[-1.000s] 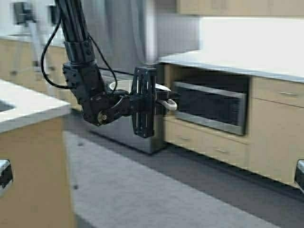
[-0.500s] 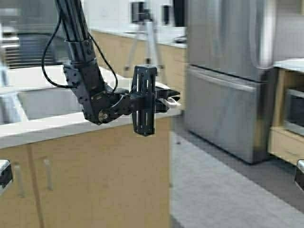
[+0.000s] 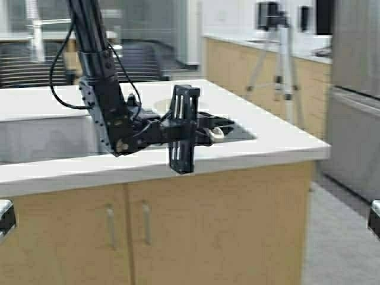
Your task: Wash the pan
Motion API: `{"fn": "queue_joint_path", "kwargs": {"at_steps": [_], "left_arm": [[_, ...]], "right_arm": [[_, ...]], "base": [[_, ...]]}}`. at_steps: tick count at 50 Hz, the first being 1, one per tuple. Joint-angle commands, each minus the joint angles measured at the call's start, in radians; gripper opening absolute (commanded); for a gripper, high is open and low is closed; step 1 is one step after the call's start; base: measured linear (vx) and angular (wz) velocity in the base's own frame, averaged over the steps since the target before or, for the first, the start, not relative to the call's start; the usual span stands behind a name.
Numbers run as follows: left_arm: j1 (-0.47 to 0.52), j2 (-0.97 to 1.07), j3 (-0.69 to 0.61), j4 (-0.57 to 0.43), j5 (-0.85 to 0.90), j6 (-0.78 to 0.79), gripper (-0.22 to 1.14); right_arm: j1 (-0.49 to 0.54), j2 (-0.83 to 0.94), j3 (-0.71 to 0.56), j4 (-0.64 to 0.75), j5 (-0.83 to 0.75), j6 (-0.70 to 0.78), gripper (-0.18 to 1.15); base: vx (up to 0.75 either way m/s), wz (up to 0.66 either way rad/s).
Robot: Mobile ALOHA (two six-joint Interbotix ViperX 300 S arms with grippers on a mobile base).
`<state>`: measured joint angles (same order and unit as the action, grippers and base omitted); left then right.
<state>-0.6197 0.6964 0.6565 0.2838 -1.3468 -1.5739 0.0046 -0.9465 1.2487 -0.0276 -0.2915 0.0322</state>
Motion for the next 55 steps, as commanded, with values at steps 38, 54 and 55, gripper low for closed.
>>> {"fn": "queue_joint_path", "kwargs": {"at_steps": [38, 54, 55], "left_arm": [[0.333, 0.173, -0.472, 0.434, 0.222, -0.344, 0.02], [0.285, 0.078, -0.333, 0.463, 0.181, -0.333, 0.02], [0.284, 0.071, -0.319, 0.462, 0.176, -0.331, 0.02]], "right_arm": [[0.000, -0.091, 0.015, 0.020, 0.066, 0.041, 0.07], [0.000, -0.038, 0.009, 0.021, 0.063, 0.057, 0.07], [0.000, -0.031, 0.008, 0.020, 0.061, 0.057, 0.07]], "base": [[0.18, 0.35], [0.17, 0.19], [0.18, 0.08]]}}
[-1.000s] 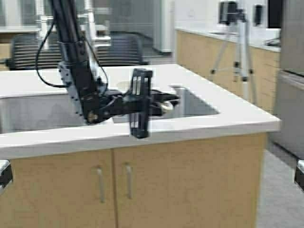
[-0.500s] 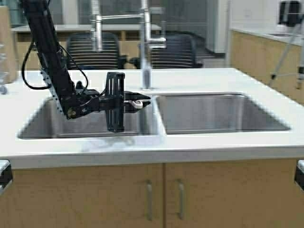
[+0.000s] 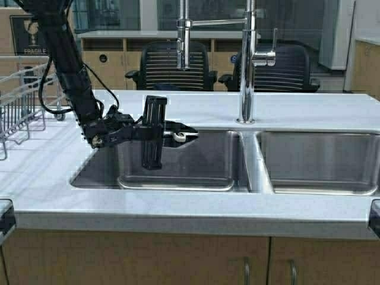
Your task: Wash the pan
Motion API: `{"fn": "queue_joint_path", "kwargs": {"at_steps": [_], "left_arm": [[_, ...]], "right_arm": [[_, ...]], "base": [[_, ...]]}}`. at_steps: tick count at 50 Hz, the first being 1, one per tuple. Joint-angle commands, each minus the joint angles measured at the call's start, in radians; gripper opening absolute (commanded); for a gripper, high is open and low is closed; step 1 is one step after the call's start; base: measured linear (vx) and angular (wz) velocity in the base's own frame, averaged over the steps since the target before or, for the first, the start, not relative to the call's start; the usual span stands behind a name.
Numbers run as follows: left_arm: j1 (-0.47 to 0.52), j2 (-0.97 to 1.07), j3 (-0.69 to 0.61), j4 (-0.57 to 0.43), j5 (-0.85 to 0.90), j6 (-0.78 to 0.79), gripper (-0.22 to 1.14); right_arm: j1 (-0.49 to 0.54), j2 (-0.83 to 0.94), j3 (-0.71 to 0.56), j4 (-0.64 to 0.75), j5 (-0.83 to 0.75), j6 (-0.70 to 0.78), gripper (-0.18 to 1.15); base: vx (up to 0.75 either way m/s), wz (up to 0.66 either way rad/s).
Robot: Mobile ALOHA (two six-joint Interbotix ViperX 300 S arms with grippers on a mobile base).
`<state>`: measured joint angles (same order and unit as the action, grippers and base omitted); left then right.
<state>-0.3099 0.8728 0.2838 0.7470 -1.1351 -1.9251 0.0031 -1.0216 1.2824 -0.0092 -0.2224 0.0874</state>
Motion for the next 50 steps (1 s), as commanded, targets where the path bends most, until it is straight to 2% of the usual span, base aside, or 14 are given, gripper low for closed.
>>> {"fn": "queue_joint_path", "kwargs": {"at_steps": [1, 9, 20, 29, 37, 50], "left_arm": [[-0.029, -0.112, 0.067, -0.002, -0.040, 0.023, 0.02], [-0.054, -0.161, 0.172, -0.015, -0.097, 0.067, 0.02], [-0.083, -0.207, 0.334, -0.086, -0.183, 0.152, 0.02], [-0.089, -0.209, 0.426, -0.092, -0.291, 0.167, 0.02], [-0.094, -0.206, 0.466, -0.067, -0.367, 0.189, 0.02], [-0.141, -0.198, 0.469, -0.054, -0.376, 0.189, 0.02]], "right_arm": [[0.002, 0.051, -0.029, 0.002, -0.008, 0.002, 0.07], [0.002, 0.078, -0.038, -0.002, -0.029, -0.002, 0.07], [0.002, 0.078, -0.026, -0.003, -0.035, -0.002, 0.07], [0.002, 0.080, -0.020, -0.005, -0.035, -0.003, 0.07], [0.002, 0.080, -0.021, -0.005, -0.035, -0.003, 0.07], [0.002, 0.106, -0.028, -0.005, -0.035, -0.005, 0.07]], "base": [[0.18, 0.07], [0.19, 0.03], [0.21, -0.03], [0.18, -0.01], [0.15, 0.04], [0.13, 0.09]]}}
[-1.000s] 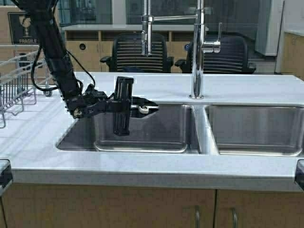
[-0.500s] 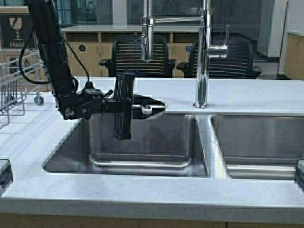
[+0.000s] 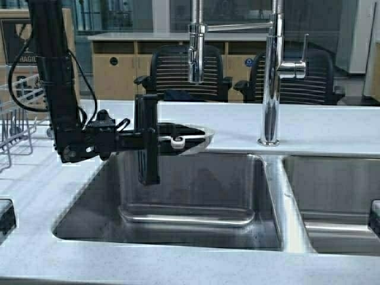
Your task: Wash the pan
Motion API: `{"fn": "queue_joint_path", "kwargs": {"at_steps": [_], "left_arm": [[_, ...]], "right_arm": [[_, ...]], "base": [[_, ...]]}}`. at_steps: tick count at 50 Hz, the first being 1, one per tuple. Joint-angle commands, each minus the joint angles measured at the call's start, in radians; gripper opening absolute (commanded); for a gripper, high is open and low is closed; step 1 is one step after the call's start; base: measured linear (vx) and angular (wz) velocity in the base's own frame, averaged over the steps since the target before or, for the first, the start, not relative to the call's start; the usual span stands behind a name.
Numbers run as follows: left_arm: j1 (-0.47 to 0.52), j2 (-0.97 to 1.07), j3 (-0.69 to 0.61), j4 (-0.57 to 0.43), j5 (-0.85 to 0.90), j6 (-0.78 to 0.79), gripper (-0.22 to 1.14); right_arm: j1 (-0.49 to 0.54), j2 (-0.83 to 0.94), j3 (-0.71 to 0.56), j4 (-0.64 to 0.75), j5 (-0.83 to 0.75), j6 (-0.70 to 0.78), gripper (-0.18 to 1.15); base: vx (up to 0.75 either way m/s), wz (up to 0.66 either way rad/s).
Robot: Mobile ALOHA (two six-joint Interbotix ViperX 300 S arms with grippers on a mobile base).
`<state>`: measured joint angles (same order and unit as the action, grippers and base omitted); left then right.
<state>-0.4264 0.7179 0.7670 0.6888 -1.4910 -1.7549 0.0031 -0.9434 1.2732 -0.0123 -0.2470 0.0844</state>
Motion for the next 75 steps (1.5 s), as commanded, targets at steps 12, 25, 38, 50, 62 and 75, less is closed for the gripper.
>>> {"fn": "queue_joint_path", "kwargs": {"at_steps": [12, 25, 38, 50, 62, 75], "left_arm": [[-0.046, -0.029, -0.029, 0.011, -0.037, 0.009, 0.02], [-0.052, -0.023, -0.028, 0.021, -0.054, 0.009, 0.02], [-0.058, -0.014, -0.018, 0.026, -0.063, 0.009, 0.02], [-0.060, -0.011, -0.012, 0.026, -0.069, 0.011, 0.02], [-0.060, -0.011, -0.015, 0.026, -0.074, 0.009, 0.02], [-0.072, -0.011, -0.021, 0.026, -0.091, 0.009, 0.02]], "right_arm": [[0.002, 0.181, -0.091, -0.002, -0.011, 0.005, 0.11], [0.002, 0.515, -0.347, -0.011, 0.003, 0.009, 1.06], [0.002, 0.810, -0.574, -0.061, 0.008, 0.012, 1.03], [0.002, 0.956, -0.684, -0.060, 0.000, 0.009, 1.03], [-0.031, 1.068, -0.793, -0.060, -0.003, 0.011, 1.03], [-0.069, 1.157, -0.870, -0.058, -0.003, 0.011, 1.03]], "base": [[0.08, 0.09], [0.03, 0.04], [0.00, 0.00], [0.00, 0.00], [0.00, 0.00], [0.00, 0.00]]}}
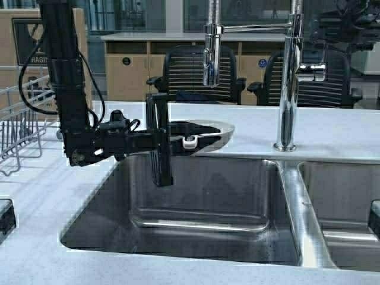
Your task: Wash the pan
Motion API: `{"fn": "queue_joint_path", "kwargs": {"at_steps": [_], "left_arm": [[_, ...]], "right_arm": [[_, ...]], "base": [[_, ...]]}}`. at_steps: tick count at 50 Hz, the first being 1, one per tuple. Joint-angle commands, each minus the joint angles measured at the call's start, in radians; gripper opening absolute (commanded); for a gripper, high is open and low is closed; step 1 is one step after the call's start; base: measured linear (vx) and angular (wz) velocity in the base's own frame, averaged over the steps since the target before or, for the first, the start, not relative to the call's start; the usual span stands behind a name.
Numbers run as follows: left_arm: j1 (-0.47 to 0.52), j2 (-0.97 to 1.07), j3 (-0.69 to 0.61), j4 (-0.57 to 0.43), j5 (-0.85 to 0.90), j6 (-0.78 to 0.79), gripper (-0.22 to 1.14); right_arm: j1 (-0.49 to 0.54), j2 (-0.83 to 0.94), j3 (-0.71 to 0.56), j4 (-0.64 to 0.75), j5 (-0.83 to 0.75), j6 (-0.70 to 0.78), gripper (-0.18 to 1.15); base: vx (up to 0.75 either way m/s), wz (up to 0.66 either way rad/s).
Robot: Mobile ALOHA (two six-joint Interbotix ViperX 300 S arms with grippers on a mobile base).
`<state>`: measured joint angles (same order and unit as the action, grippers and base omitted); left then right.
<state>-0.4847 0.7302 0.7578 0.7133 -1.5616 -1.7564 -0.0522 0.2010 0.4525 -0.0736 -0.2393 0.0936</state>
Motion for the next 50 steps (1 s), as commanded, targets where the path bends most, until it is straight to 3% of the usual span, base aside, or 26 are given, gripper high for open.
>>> {"fn": "queue_joint_path", "kwargs": {"at_steps": [1, 22, 38, 50], "left_arm": [[-0.017, -0.023, -0.014, 0.002, -0.020, 0.009, 0.02], [-0.043, -0.018, -0.026, -0.003, -0.020, 0.009, 0.02], [-0.043, -0.012, -0.026, -0.003, -0.020, 0.009, 0.02], [-0.043, -0.003, -0.028, -0.003, -0.020, 0.009, 0.02]], "right_arm": [[-0.020, 0.020, -0.055, 0.003, -0.011, 0.002, 1.03], [-0.121, 0.046, -0.081, 0.061, -0.011, 0.009, 1.03], [-0.178, 0.038, -0.074, 0.094, -0.009, 0.101, 1.03], [-0.150, -0.038, -0.080, 0.092, -0.014, 0.115, 1.03]], "base": [[0.00, 0.00], [0.00, 0.00], [0.00, 0.00], [0.00, 0.00]]}}
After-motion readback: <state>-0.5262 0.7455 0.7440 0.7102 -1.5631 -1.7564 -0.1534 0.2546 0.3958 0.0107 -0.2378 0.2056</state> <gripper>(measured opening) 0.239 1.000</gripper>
